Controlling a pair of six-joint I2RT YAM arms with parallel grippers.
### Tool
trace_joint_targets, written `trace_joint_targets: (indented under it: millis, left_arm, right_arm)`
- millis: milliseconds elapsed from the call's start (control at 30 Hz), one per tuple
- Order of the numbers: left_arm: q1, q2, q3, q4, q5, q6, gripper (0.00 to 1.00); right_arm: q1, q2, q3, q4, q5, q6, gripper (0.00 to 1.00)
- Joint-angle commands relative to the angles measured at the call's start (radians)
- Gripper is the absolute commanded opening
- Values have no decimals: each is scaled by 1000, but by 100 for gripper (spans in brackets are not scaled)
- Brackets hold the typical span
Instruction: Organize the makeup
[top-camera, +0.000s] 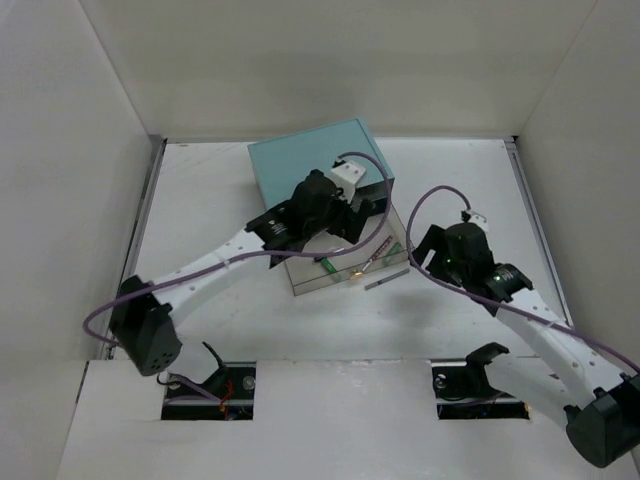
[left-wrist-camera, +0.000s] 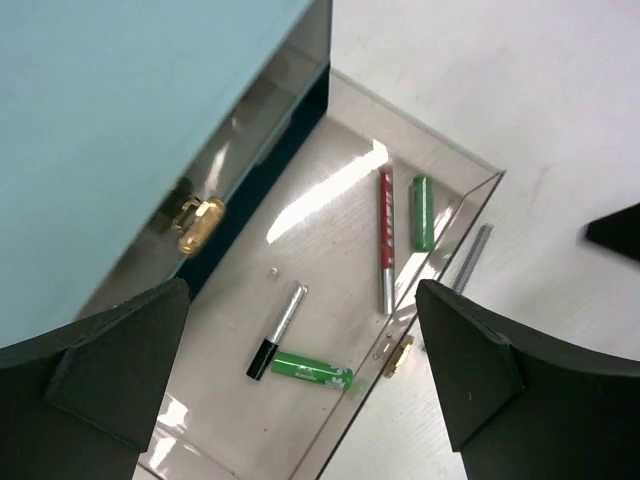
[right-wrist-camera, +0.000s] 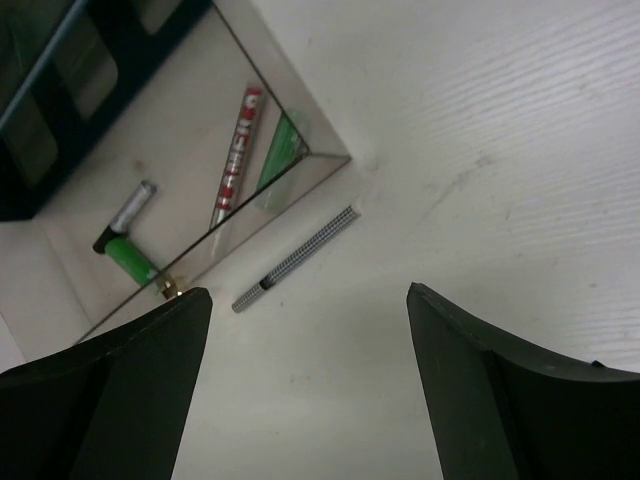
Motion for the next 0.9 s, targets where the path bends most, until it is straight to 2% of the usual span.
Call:
trace_joint_targets:
  millis: [0, 133, 333, 533, 867]
  left_arm:
    - [21, -168, -44, 60, -6, -46, 100]
    - [132, -267, -127, 125, -9, -89, 100]
    - [285, -248, -143, 100, -26, -155, 100]
    - [322, -241, -157, 99, -23, -164, 100]
    - [337, -285, -183, 82, -26, -175, 99]
  right_arm:
    - [73, 49, -32, -5, 18, 85, 85]
    - [140, 151, -49, 80, 25, 162, 81]
    - [199, 322, -4, 176, 49, 223, 79]
    - [237, 422, 39, 147, 195, 301, 75]
    - [246, 469, -1, 201, 293, 464, 73]
